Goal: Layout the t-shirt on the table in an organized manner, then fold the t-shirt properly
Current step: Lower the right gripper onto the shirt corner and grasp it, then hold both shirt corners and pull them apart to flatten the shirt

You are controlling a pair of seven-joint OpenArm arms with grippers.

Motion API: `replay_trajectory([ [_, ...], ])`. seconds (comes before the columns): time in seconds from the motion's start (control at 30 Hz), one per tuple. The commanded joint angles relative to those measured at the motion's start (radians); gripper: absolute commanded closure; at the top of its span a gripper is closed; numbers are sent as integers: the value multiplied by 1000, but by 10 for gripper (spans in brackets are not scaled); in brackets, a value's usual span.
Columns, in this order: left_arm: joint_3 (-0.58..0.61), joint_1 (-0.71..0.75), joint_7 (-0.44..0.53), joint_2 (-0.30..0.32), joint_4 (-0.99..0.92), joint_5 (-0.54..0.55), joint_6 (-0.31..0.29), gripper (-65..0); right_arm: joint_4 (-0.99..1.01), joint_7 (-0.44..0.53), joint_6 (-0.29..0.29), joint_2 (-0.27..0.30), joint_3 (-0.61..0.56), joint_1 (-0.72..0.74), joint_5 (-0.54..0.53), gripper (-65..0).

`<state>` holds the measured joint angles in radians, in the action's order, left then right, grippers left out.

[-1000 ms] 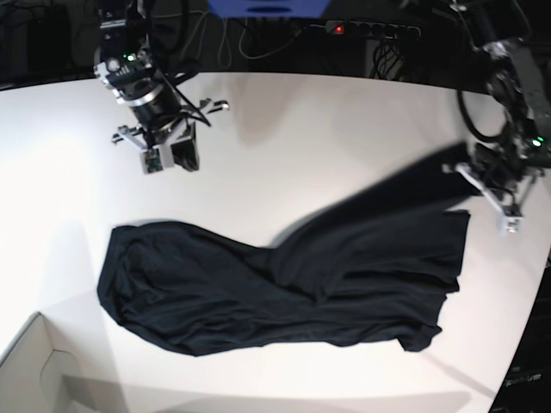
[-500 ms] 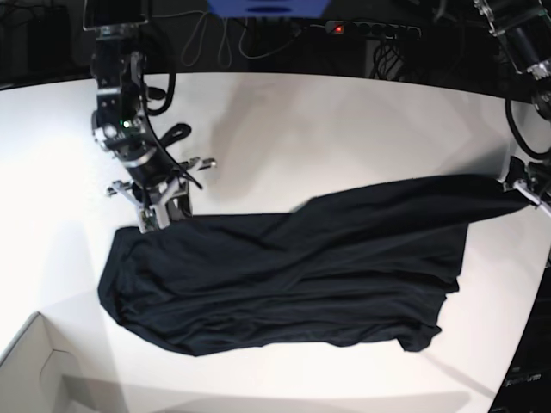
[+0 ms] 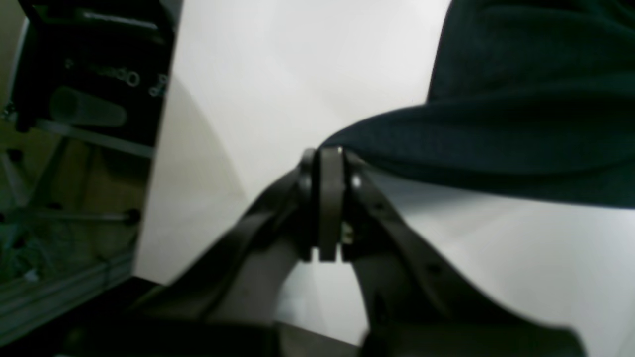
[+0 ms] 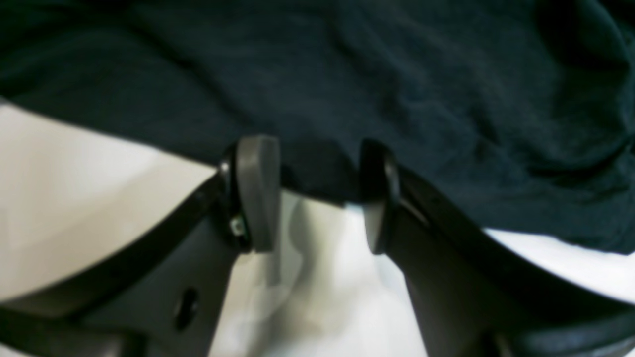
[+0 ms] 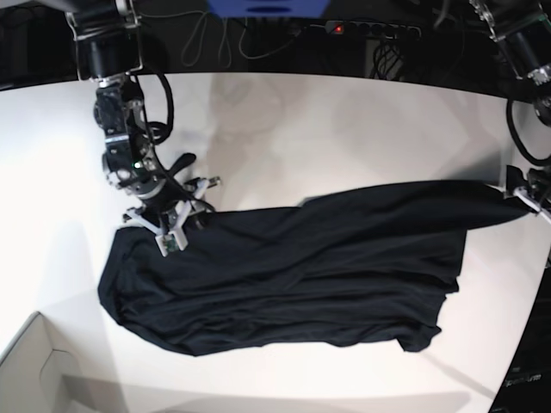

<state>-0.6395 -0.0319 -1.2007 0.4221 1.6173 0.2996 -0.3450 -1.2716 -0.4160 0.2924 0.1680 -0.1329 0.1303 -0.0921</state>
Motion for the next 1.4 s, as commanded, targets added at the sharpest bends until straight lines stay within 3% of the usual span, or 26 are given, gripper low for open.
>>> replay_trajectory([
  [0.0, -4, -9, 12, 17, 15, 5, -1, -2, 7, 22, 3, 3, 3, 35, -7, -269],
  [0.17, -4, -7, 12, -7, 15, 5, -1, -2, 69, 16, 1, 23, 3, 38, -5, -269],
  [0.53, -4, -7, 2, -55, 21, 6, -1, -2, -132, 21, 1, 207, 34, -269, -7, -270],
  [0.93, 125, 71, 12, -179, 15, 5, -1, -2, -233, 22, 6, 219, 321, -455, -7, -272],
  [1.37, 125, 74, 15, -187, -65, 5, -1, -2, -283, 18, 6, 241, 350, -504, -7, -273],
])
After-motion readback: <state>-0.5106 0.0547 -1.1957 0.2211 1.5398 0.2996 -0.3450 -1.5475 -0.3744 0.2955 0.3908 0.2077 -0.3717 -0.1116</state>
